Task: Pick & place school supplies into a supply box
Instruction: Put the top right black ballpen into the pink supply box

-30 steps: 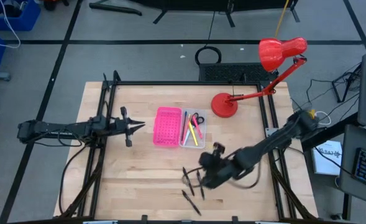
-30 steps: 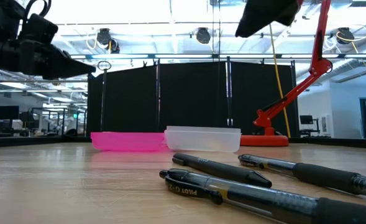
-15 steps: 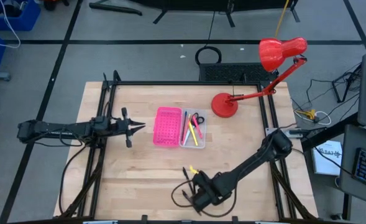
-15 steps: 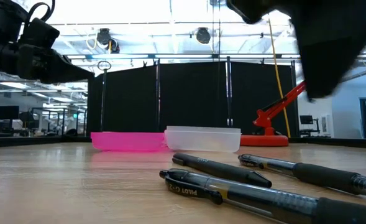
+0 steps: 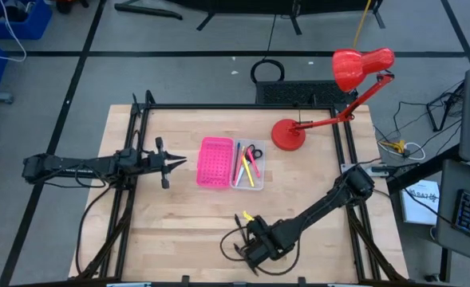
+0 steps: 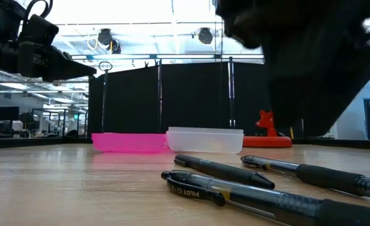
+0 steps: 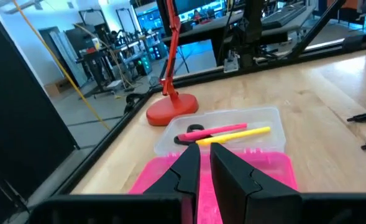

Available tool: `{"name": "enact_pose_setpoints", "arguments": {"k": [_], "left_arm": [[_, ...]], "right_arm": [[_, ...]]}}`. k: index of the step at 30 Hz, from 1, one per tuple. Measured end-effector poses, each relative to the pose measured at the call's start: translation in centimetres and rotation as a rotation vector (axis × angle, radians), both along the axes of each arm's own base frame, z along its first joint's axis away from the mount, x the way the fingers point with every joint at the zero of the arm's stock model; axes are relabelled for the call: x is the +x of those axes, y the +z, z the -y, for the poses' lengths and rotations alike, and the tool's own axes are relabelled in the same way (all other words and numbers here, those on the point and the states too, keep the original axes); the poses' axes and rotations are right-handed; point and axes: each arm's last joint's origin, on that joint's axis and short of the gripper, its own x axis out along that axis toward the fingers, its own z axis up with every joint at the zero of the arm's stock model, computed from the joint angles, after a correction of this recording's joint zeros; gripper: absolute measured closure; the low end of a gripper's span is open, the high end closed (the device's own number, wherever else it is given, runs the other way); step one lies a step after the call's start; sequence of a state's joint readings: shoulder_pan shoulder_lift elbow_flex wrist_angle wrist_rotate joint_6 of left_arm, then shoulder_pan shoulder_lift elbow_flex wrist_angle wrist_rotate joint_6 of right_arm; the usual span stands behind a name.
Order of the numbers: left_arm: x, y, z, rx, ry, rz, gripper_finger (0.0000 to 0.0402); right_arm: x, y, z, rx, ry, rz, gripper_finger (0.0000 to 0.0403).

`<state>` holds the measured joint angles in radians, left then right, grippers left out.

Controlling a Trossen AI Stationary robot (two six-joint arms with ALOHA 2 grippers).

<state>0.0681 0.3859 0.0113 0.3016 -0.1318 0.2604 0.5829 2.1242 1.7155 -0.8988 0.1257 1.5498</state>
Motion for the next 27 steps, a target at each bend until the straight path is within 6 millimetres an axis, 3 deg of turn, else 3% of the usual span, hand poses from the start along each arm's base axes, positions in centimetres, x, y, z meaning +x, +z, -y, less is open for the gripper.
{"name": "enact_pose_setpoints", "arguments": {"k": [4, 9, 18, 27], "left_arm": [[0.0, 0.0, 0.0, 0.015, -0.001, -0.001, 0.0355], [0.0, 0.0, 0.0, 0.023, -0.002, -0.002, 0.0355], [0.0, 0.0, 0.0, -0.007, 0.001, 0.003, 0.0355], [0.0, -0.3, 0.0, -0.045, 0.004, -0.018, 0.0355]], "right_arm": [[-0.1, -1.4, 0.3, 0.023, 0.015, 0.001, 0.0202], [-0.7, -3.4, 1.1, 0.019, 0.041, -0.013, 0.0198], [-2.6, -6.5, 3.5, -0.025, 0.046, -0.165, 0.0229], [-4.2, -7.4, 4.5, -0.103, 0.146, -0.282, 0.0270]]}}
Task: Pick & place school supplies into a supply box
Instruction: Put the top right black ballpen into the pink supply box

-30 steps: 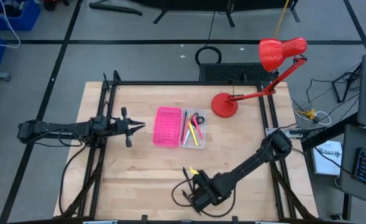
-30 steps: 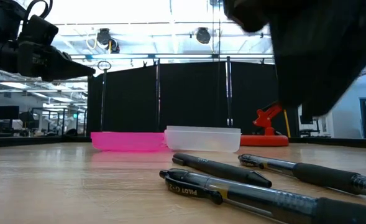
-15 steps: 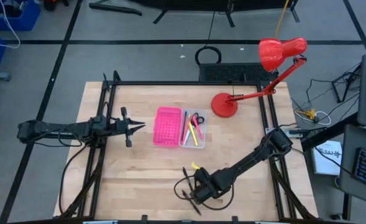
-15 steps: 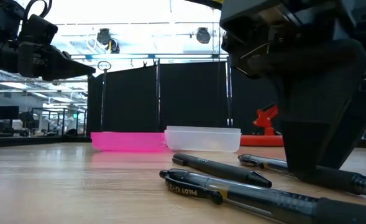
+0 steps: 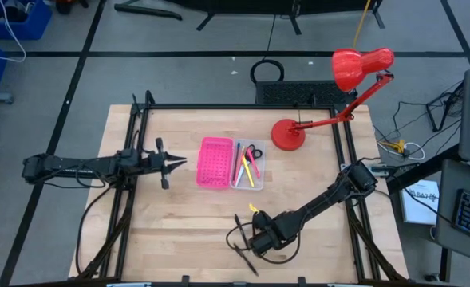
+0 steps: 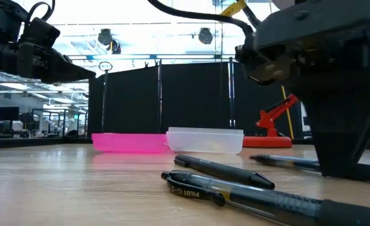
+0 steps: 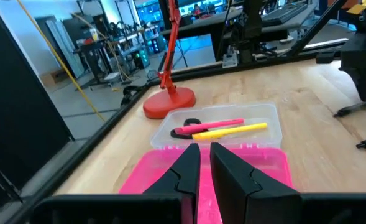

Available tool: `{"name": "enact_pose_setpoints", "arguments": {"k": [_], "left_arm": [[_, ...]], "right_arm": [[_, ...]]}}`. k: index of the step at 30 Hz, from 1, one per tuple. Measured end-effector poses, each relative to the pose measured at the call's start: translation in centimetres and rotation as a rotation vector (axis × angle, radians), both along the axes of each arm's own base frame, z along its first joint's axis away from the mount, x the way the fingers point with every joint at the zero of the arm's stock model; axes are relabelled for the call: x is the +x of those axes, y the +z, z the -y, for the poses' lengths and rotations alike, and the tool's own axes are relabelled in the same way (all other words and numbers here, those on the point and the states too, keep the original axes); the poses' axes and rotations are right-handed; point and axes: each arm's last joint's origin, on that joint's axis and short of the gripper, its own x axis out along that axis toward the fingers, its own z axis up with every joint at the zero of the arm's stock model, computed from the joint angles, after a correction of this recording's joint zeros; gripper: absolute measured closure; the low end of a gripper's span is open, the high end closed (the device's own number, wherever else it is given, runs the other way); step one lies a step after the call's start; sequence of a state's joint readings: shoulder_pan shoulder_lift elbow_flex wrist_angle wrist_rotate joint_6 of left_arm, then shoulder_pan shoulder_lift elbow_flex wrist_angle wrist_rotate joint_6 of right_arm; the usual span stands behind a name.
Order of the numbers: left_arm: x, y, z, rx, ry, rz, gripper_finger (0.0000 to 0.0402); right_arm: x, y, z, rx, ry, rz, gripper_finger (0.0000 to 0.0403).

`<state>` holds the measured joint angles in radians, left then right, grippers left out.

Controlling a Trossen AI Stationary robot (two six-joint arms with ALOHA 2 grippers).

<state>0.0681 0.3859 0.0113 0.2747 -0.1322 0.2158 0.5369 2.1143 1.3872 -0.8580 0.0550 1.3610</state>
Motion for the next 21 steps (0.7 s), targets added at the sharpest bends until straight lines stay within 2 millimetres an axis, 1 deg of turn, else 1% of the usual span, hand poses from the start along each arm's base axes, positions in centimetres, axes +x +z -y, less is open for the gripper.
{"name": "enact_pose_setpoints", "arguments": {"k": [4, 6, 9, 13, 15, 18, 21], "left_arm": [[0.0, -0.2, 0.0, -0.032, 0.003, -0.012, 0.0355], [0.0, -0.2, 0.0, -0.044, 0.005, -0.010, 0.0355], [0.0, -0.2, 0.0, -0.060, 0.006, -0.008, 0.0355], [0.0, -0.2, 0.0, -0.091, 0.010, -0.002, 0.0355], [0.0, -0.2, 0.0, -0.114, 0.012, 0.003, 0.0355], [0.0, -0.2, 0.0, -0.132, 0.014, 0.007, 0.0355], [0.0, -0.2, 0.0, -0.153, 0.016, 0.010, 0.0355]], "right_arm": [[-0.1, 0.0, 0.1, -0.017, 0.100, -0.010, 0.0290], [-0.1, 0.0, 0.1, -0.018, 0.121, -0.015, 0.0302], [0.0, -0.1, 0.2, -0.013, 0.078, -0.001, 0.0325], [0.5, -0.2, 0.2, 0.050, 0.053, 0.015, 0.0375], [0.5, -0.2, 0.3, 0.056, 0.053, 0.016, 0.0381], [0.7, 0.6, 0.3, 0.077, 0.042, 0.048, 0.0379], [0.8, 2.8, 0.3, 0.107, 0.031, 0.128, 0.0380]]}}
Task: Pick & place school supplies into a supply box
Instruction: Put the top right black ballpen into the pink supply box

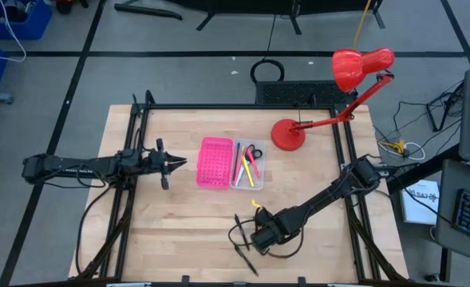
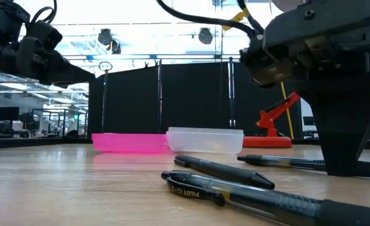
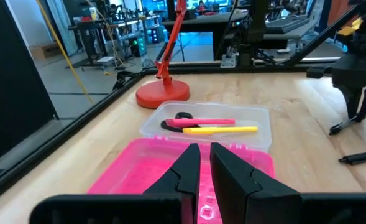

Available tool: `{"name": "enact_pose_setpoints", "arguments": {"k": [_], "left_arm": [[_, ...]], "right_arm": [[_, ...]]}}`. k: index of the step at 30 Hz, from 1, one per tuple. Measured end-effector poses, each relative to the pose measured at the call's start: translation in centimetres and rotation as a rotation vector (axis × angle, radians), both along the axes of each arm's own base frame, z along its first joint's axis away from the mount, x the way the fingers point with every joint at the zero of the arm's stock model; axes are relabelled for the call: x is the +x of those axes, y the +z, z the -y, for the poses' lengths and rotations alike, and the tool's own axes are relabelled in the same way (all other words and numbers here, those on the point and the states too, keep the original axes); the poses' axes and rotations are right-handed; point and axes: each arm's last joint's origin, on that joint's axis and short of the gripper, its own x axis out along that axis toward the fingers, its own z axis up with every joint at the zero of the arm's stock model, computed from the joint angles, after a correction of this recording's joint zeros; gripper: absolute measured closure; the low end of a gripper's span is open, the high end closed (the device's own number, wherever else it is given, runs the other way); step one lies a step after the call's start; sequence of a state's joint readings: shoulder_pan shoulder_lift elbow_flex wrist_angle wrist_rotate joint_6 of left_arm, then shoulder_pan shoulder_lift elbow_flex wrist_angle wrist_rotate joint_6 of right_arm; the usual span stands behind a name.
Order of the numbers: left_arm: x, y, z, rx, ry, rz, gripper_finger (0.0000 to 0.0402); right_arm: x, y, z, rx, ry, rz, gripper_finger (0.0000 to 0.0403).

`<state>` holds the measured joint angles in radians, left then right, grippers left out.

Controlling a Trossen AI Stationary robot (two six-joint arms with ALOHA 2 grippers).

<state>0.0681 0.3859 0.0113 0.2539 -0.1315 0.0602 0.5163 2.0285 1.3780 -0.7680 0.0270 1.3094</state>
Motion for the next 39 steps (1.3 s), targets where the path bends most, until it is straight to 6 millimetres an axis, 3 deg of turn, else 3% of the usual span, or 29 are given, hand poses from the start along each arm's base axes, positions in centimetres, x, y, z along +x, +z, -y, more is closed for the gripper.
{"name": "enact_pose_setpoints", "arguments": {"k": [4, 8, 14, 18, 23, 29, 39], "left_arm": [[0.0, 0.0, 0.0, -0.035, 0.003, 0.006, 0.0355], [0.0, 0.0, 0.0, -0.044, 0.003, 0.008, 0.0355], [0.0, -0.3, 0.0, -0.045, 0.003, -0.020, 0.0355], [0.0, -0.3, 0.0, -0.045, 0.003, -0.023, 0.0355], [0.0, -0.3, 0.0, -0.041, 0.003, -0.018, 0.0355], [0.0, -0.2, 0.0, -0.022, 0.003, -0.022, 0.0355], [0.0, -0.2, 0.0, 0.011, -0.001, -0.018, 0.0355]], "right_arm": [[-0.6, 3.3, 0.6, -0.025, -0.076, 0.110, 0.0380], [-1.2, 8.4, 1.0, -0.032, -0.150, 0.327, 0.0380], [-1.5, 13.0, 3.2, -0.138, -0.295, 0.619, 0.0380], [-0.2, 15.0, 5.5, -0.138, -0.306, 0.746, 0.0380], [2.3, 15.2, 10.8, -0.161, -0.338, 0.770, 0.0380], [4.7, 11.7, 16.2, -0.194, -0.399, 0.641, 0.0380], [7.3, 6.5, 20.5, -0.087, -0.461, 0.545, 0.0380]]}}
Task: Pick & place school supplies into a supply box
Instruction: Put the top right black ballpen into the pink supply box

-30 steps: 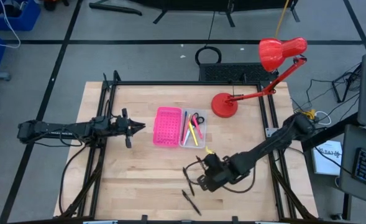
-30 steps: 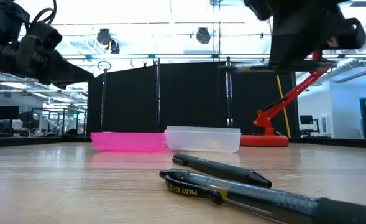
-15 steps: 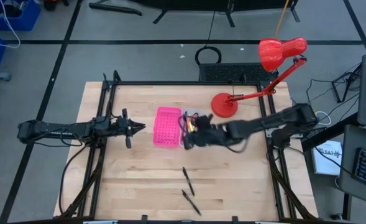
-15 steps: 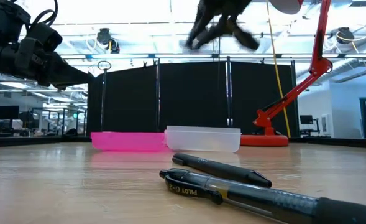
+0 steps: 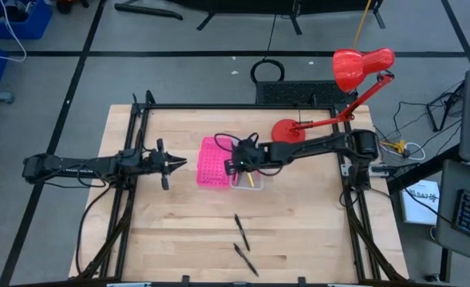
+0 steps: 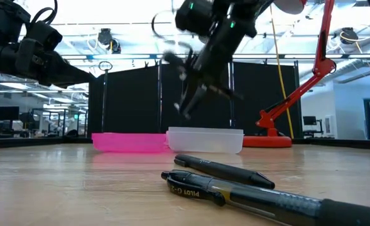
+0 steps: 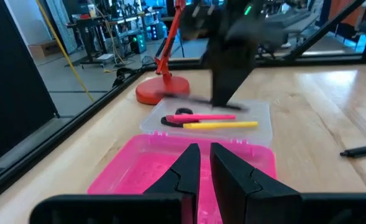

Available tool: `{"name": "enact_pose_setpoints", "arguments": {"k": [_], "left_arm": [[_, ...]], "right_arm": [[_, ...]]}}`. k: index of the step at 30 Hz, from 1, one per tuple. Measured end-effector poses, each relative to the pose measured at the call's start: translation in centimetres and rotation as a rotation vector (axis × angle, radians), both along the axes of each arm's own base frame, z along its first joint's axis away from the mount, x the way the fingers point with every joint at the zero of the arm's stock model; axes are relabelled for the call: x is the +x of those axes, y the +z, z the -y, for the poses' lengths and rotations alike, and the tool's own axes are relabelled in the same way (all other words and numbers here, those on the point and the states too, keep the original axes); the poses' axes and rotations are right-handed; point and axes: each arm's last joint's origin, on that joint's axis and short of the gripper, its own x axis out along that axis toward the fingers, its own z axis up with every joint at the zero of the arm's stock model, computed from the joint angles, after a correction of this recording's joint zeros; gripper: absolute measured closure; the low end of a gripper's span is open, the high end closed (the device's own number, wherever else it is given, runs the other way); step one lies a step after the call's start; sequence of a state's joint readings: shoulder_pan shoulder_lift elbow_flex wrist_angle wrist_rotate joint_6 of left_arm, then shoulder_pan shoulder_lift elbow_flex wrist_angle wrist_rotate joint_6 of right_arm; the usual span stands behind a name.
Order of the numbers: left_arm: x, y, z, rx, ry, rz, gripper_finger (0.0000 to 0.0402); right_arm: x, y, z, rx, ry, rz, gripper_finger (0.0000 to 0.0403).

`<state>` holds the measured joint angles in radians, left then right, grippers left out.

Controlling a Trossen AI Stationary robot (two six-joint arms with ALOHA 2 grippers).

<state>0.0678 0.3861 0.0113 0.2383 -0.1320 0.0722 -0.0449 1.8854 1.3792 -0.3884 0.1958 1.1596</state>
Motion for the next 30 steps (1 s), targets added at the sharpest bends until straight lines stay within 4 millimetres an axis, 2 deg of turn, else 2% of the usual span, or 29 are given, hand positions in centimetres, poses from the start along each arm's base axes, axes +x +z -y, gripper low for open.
{"name": "enact_pose_setpoints", "arguments": {"k": [5, 18, 25, 30], "left_arm": [[0.0, 0.0, 0.0, -0.005, 0.001, 0.004, 0.0355], [0.0, 0.2, 0.0, -0.055, 0.004, 0.036, 0.0355], [0.0, 0.3, 0.0, -0.083, 0.007, 0.045, 0.0355], [0.0, 0.3, 0.0, -0.082, 0.007, 0.045, 0.0355]], "right_arm": [[0.3, -2.0, 0.8, 0.046, -0.012, -0.052, 0.0380], [0.3, -2.5, 1.3, 0.036, -0.018, -0.073, 0.0373], [-0.5, -4.2, 1.3, 0.042, -0.049, -0.078, 0.0380], [-0.8, -5.1, 1.3, 0.093, -0.024, -0.030, 0.0353]]}}
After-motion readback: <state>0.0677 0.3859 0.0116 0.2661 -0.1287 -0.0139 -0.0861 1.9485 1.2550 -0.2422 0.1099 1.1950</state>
